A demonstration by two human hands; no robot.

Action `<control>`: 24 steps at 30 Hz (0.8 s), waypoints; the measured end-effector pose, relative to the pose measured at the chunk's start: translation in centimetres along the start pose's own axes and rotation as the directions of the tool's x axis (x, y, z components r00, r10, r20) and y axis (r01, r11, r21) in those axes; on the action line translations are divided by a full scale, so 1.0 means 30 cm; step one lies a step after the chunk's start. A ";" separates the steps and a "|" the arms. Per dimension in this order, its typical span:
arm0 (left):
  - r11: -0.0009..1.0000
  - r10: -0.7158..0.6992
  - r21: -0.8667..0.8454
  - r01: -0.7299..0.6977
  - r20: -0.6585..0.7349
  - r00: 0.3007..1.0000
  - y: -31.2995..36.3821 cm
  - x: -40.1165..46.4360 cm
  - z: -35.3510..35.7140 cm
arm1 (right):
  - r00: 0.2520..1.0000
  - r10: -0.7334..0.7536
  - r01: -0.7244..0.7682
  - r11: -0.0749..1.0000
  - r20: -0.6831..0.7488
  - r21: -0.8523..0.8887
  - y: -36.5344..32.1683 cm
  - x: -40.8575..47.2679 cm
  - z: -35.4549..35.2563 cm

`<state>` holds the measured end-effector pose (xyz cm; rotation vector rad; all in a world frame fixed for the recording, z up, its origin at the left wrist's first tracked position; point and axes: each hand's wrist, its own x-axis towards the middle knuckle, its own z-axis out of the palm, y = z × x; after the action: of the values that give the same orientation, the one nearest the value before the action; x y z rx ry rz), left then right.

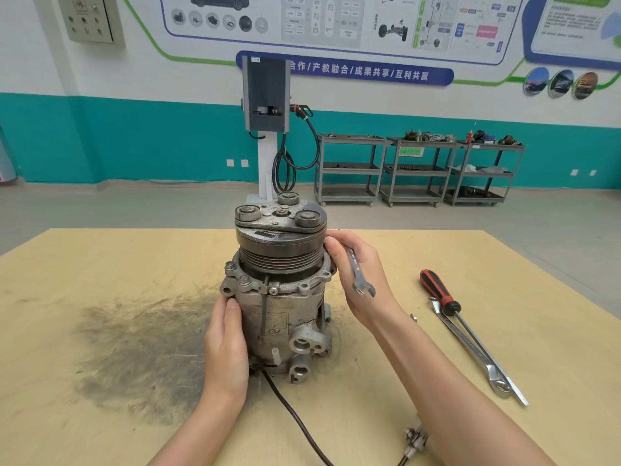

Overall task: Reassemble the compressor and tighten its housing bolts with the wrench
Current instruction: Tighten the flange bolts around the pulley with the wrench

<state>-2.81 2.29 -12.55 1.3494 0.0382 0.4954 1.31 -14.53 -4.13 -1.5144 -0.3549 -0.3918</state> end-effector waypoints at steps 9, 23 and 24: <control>0.999 -0.037 -0.012 0.037 -0.042 0.998 0.016 -0.007 0.014 | 0.997 0.078 -0.079 0.994 0.019 0.078 0.005 0.021 -0.006; 1.000 0.004 0.021 -0.003 -0.037 0.999 0.005 -0.002 0.003 | 0.980 0.171 -0.160 0.981 -0.097 0.114 -0.028 0.063 -0.074; 1.000 0.011 0.026 -0.010 -0.033 0.999 0.006 -0.003 0.005 | 0.978 0.161 -0.148 0.983 -0.129 0.106 -0.034 0.067 -0.087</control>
<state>-2.91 2.15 -12.36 1.3675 0.0654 0.5275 2.59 -17.20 -2.38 -1.4022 -0.1440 -0.3483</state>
